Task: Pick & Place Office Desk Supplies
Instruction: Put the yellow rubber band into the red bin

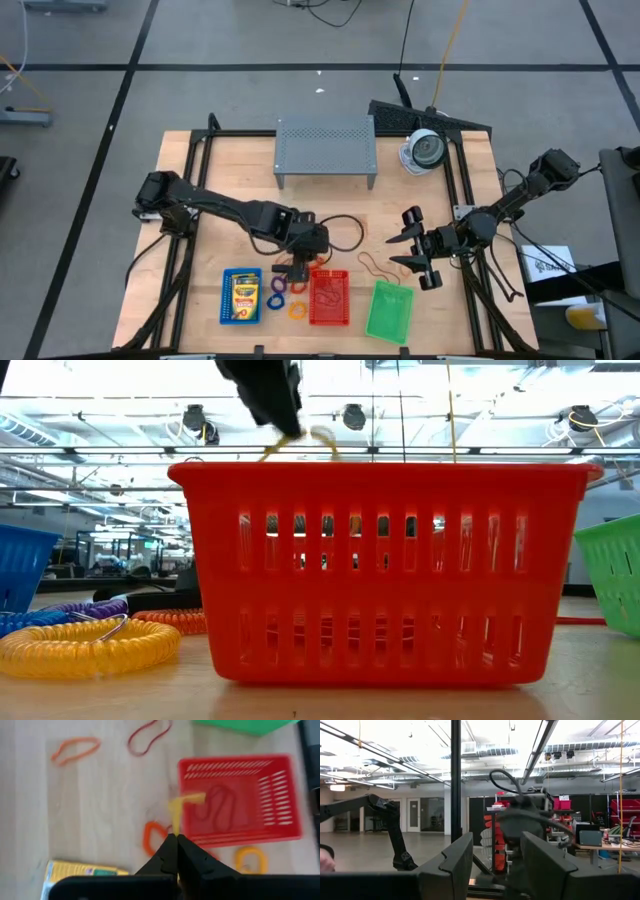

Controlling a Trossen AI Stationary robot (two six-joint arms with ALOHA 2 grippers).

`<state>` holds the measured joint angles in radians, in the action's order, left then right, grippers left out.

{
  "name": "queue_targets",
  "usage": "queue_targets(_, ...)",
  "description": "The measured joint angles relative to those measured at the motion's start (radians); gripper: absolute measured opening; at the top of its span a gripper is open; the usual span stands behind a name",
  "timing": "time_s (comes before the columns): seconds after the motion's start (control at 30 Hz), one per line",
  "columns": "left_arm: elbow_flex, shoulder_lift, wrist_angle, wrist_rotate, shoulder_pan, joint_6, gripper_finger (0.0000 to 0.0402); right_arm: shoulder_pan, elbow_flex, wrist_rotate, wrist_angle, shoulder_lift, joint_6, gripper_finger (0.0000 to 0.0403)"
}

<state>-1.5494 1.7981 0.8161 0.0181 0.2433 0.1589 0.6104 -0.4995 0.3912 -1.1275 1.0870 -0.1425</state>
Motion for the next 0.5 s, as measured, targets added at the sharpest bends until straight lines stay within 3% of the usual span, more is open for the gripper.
queue_targets(0.5,-0.049,0.030,-0.124,-0.019,0.115,0.034,0.0003,0.000,0.000,0.000,-0.005,0.000,0.004,0.0155)
